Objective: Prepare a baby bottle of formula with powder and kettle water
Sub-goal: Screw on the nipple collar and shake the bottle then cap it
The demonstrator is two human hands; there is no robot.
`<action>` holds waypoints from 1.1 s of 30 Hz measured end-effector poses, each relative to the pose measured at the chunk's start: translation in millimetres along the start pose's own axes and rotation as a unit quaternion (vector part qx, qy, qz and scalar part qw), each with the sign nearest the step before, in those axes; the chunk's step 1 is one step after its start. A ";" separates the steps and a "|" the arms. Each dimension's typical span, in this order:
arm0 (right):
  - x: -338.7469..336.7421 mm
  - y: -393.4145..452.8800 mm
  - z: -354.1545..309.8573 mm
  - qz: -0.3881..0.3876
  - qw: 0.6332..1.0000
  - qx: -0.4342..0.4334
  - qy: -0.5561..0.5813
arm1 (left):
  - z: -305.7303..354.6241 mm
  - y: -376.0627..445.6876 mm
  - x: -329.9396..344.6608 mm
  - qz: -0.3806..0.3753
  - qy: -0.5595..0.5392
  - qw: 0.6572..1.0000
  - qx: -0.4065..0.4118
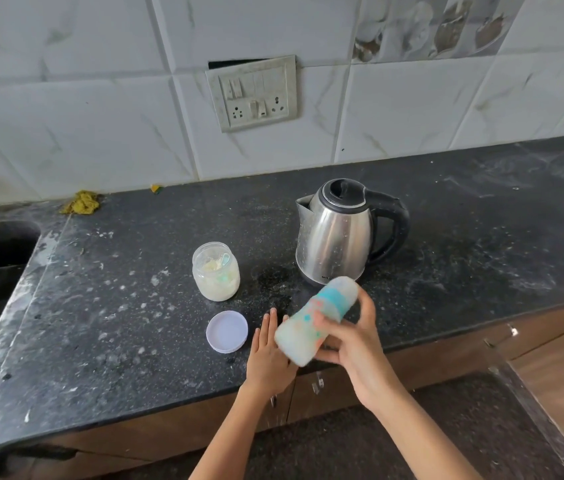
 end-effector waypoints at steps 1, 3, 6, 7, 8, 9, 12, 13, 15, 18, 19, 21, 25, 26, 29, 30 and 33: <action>-2.6 4.0 0.2 0.046 0.998 -0.008 0.043 | 2.4 -1.5 -1.8 -0.020 0.025 0.999 0.007; -1.9 3.6 2.3 0.068 0.996 -0.004 0.053 | 0.2 2.3 5.6 -0.057 0.029 0.998 -0.012; 7.0 -9.2 5.1 -0.012 1.000 0.017 -0.020 | -5.6 8.1 4.8 -0.057 0.016 0.998 -0.026; 5.8 -8.6 2.2 -0.002 1.000 0.004 -0.022 | -2.8 5.5 -1.2 -0.062 0.024 0.997 -0.036; 1.1 -2.9 -1.6 0.032 0.999 -0.017 -0.001 | -4.2 8.8 5.8 -0.052 0.042 0.998 -0.005; -4.4 3.7 -6.2 0.064 0.997 -0.031 0.033 | -4.3 6.3 5.6 -0.074 0.038 0.996 -0.012; -5.6 7.3 -10.9 0.047 0.999 -0.020 0.018 | -0.1 5.5 6.1 -0.068 0.036 0.997 -0.009; -2.4 5.1 -7.7 0.011 1.000 -0.003 -0.008 | -1.3 6.5 6.6 -0.074 0.050 0.996 -0.013; 2.9 -0.6 -5.4 -0.016 1.000 0.003 -0.024 | -4.5 7.9 4.4 -0.054 0.034 0.997 -0.031; -6.8 11.1 -7.5 0.065 0.996 -0.027 0.054 | -4.2 6.3 15.4 -0.058 0.038 0.998 -0.008; -6.6 11.1 -8.0 0.069 0.995 -0.024 0.061 | -4.6 7.1 16.6 -0.041 0.046 0.998 -0.006; 0.0 4.5 -3.3 0.013 1.000 -0.004 0.016 | -6.4 11.2 18.0 -0.022 0.055 0.998 -0.004; 2.3 0.9 5.2 0.035 0.999 -0.007 0.031 | -5.5 8.1 14.5 -0.042 0.049 0.998 -0.006; 0.5 2.7 6.5 0.059 0.997 -0.008 0.054 | -3.9 7.0 12.6 -0.049 0.043 0.998 -0.012; 5.7 -5.6 14.6 0.021 0.999 0.024 0.009 | -6.4 11.2 11.0 -0.045 0.079 0.996 -0.008; 8.4 -10.7 15.6 -0.002 0.999 0.031 -0.010 | -7.1 10.5 6.3 -0.030 0.057 0.998 -0.026; 3.4 -6.7 8.6 0.045 0.999 -0.005 0.029 | -3.9 8.1 9.3 -0.026 0.055 0.998 -0.011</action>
Point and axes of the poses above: each hand's wrist, its own y-axis towards the middle knuckle, its own x-axis out of the palm, z = x × y, the point moved 2 cm from there along y, towards the middle knuckle
